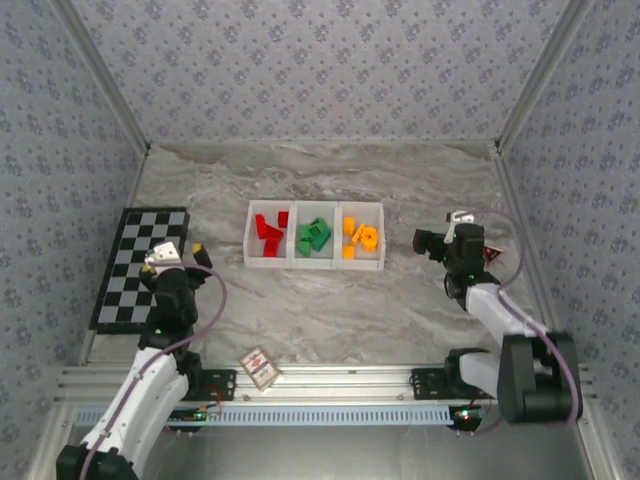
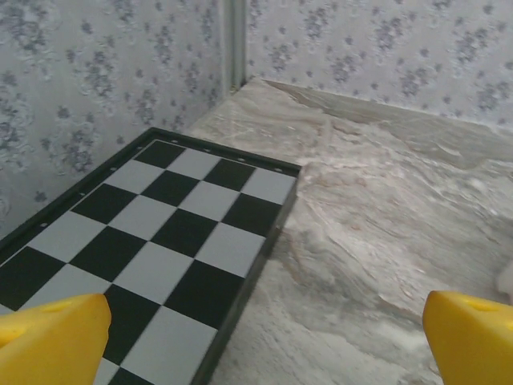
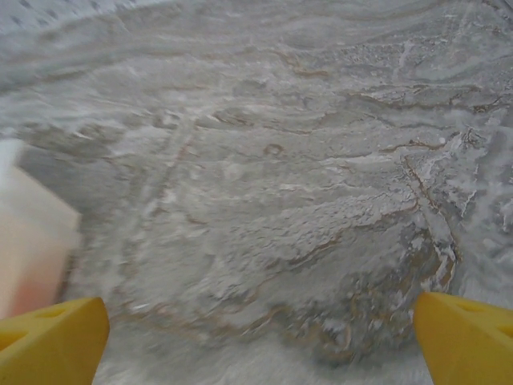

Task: Sort the legos into containers by color
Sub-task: Reset both arms

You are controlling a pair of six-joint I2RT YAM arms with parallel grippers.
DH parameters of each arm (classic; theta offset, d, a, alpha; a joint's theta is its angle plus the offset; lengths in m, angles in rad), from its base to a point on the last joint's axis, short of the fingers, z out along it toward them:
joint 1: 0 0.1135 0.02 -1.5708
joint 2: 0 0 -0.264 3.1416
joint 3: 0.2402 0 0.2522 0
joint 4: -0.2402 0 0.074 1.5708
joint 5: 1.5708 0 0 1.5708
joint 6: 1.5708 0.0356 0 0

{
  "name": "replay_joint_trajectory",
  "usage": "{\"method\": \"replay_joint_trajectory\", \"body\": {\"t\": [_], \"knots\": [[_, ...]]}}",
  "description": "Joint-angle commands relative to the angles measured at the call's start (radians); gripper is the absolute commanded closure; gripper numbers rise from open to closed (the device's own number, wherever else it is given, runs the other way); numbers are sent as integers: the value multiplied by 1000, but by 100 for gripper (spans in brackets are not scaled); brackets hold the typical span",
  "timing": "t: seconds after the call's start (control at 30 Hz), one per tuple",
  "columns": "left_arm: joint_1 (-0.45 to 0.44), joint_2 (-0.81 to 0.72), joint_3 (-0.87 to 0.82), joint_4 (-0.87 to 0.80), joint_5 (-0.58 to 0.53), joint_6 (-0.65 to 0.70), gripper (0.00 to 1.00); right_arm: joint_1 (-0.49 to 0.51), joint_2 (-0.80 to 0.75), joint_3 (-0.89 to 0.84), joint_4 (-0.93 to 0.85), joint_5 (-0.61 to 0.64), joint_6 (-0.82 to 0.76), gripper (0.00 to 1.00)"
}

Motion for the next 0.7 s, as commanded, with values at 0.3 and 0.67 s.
{"method": "replay_joint_trajectory", "body": {"t": [0.3,0.67], "knots": [[114,519,27,477,159,69,0,-55,310,-51,512,59,-137,0],[162,997,119,893,435,216,0,-60,316,-88,601,38,-149,0]]}}
